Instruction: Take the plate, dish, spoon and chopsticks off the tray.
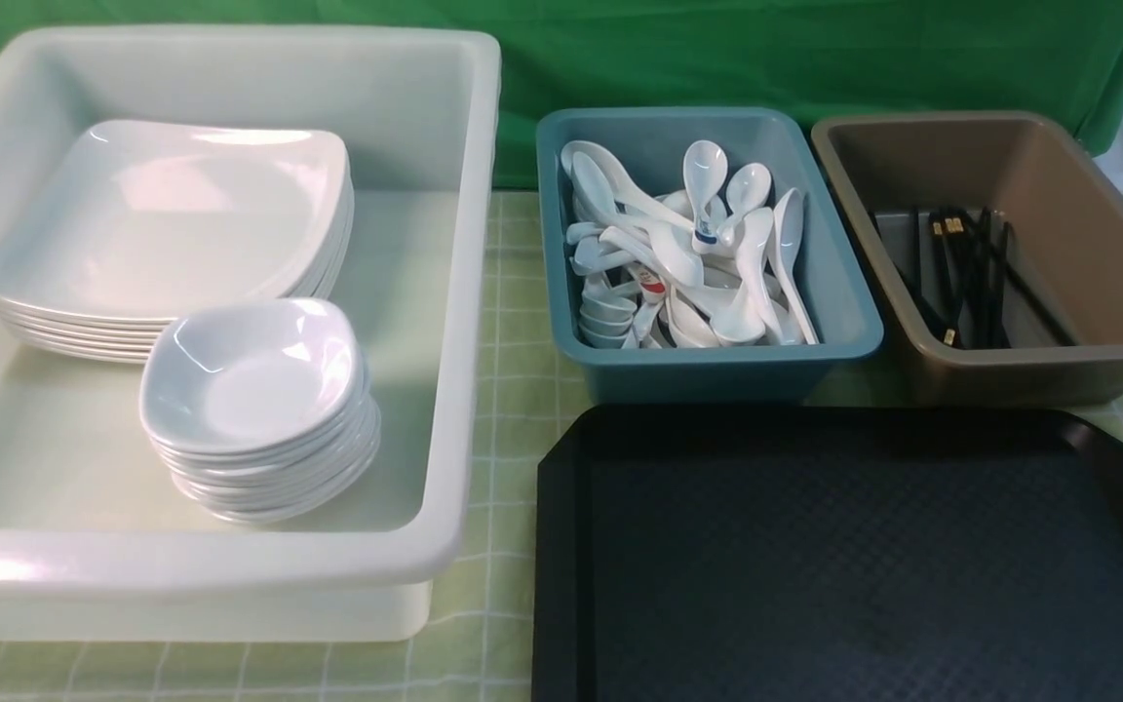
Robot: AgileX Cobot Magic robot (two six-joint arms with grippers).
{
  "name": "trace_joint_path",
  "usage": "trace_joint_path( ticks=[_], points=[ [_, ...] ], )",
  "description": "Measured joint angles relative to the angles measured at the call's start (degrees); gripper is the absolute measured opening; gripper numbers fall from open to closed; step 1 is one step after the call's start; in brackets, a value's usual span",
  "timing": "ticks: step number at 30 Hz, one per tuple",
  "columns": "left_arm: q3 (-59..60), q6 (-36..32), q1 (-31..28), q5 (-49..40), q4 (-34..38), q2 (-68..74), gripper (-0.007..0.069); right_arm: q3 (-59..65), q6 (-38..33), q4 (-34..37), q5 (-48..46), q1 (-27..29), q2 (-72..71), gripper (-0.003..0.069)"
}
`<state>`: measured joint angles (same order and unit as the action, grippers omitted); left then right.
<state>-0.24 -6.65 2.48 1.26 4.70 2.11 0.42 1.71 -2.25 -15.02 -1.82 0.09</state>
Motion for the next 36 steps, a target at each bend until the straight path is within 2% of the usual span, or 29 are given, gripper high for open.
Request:
trace_joint_path(
  ticks=[4, 6, 36],
  points=[
    [0.6, 3.6, -3.6, -12.2, 0.0, -1.9, 0.0002, 0.0, 0.0, 0.0, 0.1, 0.0, 0.0, 0.0127],
    [0.6, 4.5, -4.0, -14.6, 0.1, -2.1, 0.0002, 0.0, 0.0, 0.0, 0.0, 0.0, 0.0, 0.0132],
    [0.6, 5.1, -4.1, -14.9, -1.9, -2.2, 0.0004, 0.0, 0.0, 0.0, 0.0, 0.0, 0.0, 0.0187]
  ],
)
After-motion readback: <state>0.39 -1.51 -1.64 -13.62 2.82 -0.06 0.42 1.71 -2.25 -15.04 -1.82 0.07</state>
